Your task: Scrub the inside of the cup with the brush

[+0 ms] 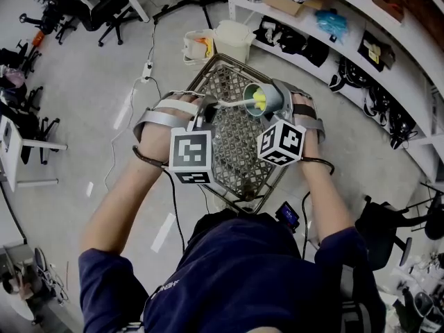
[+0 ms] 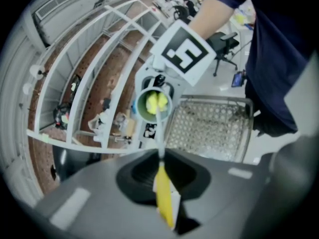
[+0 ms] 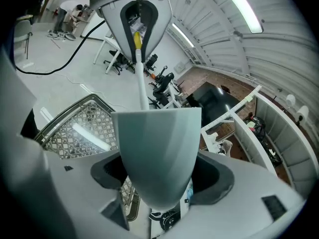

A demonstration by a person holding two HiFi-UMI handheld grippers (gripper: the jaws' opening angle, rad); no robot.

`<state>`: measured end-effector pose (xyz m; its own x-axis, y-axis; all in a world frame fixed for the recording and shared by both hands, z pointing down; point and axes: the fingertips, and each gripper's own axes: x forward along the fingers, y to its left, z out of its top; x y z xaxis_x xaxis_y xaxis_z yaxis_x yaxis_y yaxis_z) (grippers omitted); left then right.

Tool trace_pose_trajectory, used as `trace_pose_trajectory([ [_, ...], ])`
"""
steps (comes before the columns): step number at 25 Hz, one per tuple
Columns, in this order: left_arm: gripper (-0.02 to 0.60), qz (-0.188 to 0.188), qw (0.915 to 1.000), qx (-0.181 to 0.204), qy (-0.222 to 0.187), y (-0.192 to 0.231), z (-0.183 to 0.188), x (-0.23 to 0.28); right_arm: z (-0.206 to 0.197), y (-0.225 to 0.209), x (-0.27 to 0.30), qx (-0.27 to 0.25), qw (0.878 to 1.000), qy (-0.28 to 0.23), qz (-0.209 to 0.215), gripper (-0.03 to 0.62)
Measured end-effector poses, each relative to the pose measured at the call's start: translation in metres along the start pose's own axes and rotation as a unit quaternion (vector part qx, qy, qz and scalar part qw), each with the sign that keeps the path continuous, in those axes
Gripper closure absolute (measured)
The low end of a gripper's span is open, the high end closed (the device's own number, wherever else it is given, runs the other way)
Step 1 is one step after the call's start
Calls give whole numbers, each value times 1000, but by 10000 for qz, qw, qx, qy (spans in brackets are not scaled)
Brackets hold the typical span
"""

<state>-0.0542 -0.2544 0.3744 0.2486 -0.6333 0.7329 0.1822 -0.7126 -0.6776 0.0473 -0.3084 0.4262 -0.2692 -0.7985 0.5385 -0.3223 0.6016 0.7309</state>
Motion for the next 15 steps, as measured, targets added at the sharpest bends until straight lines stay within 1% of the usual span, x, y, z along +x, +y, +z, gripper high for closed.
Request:
trace_pose_trajectory([
  [3, 549, 29, 9996, 143, -243, -2, 14, -7, -4, -6, 3, 22, 10000, 55, -38, 234],
  [6, 551, 164, 9985, 18, -522, 8, 24, -17, -6, -8, 4, 91, 9999, 74, -45, 235],
  [8, 552, 253, 9983, -96, -525, 17, 22, -19, -5, -7, 4, 120, 9999, 57, -40, 235],
  [10, 552, 266, 9985, -212, -439, 22, 16, -16, -3, -6, 2, 126, 9999, 26, -32, 233],
  [13, 552, 165, 9987, -334, -340, 19, 9, -10, -1, -5, 0, 138, 9999, -25, -40, 235],
  [15, 552, 41, 9990, -281, -356, 11, 10, -8, -1, -7, -1, 124, 9999, -28, -78, 233],
])
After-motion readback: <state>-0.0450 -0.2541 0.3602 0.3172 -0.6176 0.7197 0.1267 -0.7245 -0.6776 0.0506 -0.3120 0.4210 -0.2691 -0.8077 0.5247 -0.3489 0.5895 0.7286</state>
